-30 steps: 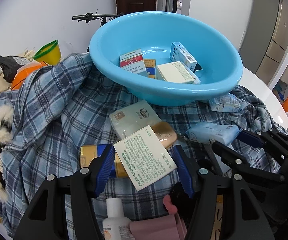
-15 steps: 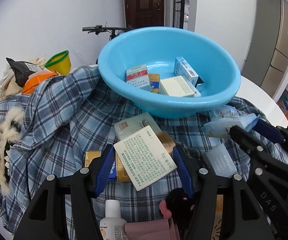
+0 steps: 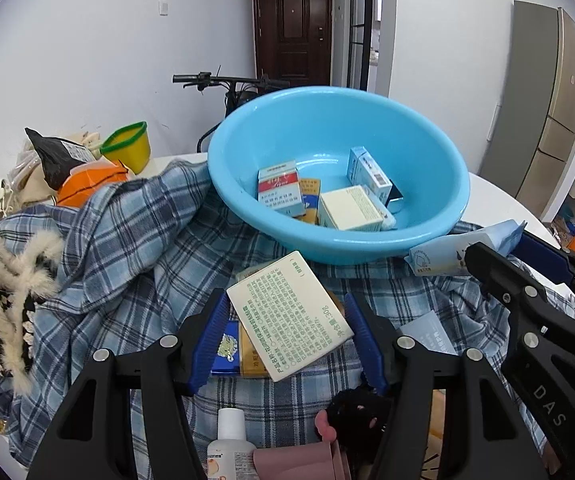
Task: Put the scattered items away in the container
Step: 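Lift the light blue packet with the right gripper while the left gripper carries the white box toward the basin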
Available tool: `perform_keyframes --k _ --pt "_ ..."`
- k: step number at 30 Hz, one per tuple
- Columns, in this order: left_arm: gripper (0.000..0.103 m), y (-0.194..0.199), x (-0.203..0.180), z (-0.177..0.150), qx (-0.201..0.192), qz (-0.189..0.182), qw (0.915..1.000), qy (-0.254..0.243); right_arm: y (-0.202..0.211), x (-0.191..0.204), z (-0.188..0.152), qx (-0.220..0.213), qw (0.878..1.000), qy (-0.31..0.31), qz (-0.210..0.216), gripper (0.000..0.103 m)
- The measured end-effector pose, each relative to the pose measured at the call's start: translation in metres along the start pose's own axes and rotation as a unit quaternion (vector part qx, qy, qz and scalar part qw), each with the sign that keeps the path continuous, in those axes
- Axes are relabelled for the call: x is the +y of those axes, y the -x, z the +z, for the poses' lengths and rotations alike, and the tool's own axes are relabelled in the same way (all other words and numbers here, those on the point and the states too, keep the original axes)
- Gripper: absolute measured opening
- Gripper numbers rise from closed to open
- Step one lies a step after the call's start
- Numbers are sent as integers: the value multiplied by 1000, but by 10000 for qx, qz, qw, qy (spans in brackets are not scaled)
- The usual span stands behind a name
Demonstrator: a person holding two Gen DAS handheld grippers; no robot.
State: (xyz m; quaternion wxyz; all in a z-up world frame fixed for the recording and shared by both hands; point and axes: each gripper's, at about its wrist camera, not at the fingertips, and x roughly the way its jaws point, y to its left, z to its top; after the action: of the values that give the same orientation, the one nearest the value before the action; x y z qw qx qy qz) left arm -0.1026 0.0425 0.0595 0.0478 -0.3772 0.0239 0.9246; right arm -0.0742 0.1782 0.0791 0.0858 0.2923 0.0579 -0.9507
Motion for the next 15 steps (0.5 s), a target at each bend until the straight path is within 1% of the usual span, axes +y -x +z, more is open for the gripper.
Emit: perform_keyframes --k 4,8,15 --pt "62 7 -1 7 -113 -5 9999 -21 6 -1 7 -121 9999 26 -19 37" --pt "62 15 -1 20 -280 -55 9996 -23 14 -2 20 -333 9994 51 -67 37" --pt "62 41 -5 46 -767 -79 9970 -9 32 -4 45 -809 9966 23 -139 37"
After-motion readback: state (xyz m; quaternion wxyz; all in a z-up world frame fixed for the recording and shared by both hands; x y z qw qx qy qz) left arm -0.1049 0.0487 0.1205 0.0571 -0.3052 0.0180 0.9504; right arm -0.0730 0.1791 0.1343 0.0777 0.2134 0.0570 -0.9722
